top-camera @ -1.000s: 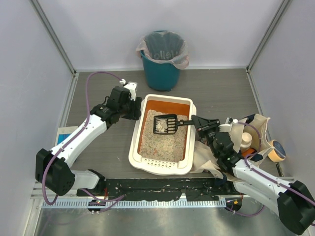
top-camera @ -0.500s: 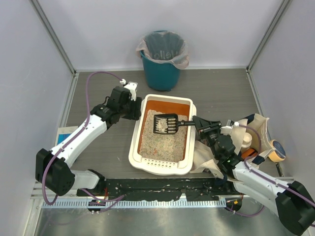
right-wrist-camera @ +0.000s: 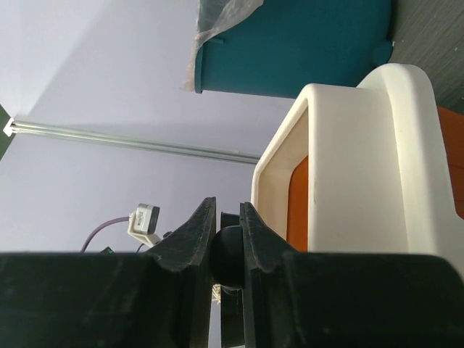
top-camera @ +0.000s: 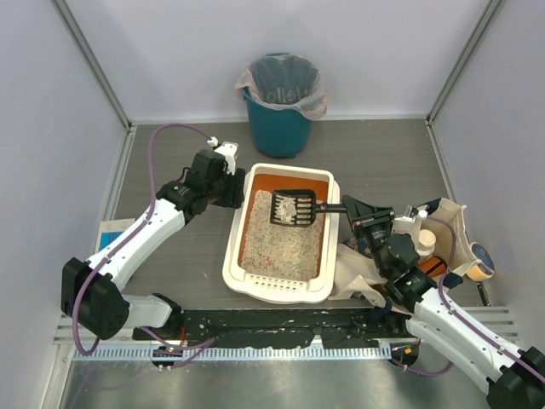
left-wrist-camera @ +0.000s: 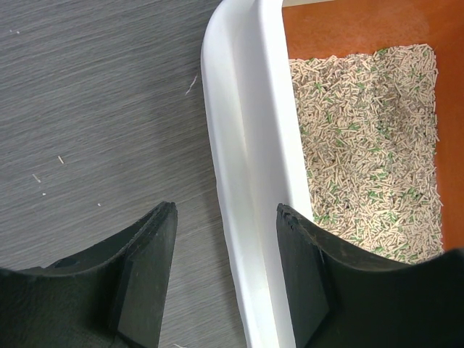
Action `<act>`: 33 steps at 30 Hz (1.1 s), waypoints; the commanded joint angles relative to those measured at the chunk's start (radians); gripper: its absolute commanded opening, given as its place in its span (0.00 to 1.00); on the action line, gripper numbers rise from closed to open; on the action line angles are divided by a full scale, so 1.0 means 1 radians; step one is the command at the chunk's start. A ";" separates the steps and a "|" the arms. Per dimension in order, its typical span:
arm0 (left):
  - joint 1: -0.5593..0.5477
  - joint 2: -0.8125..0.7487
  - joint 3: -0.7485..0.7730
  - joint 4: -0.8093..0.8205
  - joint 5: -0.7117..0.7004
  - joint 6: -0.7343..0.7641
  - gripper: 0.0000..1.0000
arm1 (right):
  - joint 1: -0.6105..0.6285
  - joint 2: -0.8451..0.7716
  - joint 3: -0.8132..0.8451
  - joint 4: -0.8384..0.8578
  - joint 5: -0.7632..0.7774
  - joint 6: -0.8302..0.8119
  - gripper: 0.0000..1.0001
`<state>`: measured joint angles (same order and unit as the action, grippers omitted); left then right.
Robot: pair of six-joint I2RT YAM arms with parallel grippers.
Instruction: Clean the litter box
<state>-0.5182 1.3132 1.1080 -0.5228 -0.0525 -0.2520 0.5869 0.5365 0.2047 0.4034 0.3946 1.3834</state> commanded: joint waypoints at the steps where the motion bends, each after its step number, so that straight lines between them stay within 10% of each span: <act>1: -0.019 -0.028 -0.004 0.015 0.016 0.003 0.61 | -0.004 0.023 0.067 0.018 0.036 -0.003 0.01; 33: -0.029 -0.034 0.000 0.012 0.013 0.003 0.61 | -0.312 0.606 0.657 0.209 -0.197 0.016 0.01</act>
<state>-0.5320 1.2976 1.1080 -0.5285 -0.0685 -0.2504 0.2966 1.1015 0.7307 0.5301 0.2321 1.3880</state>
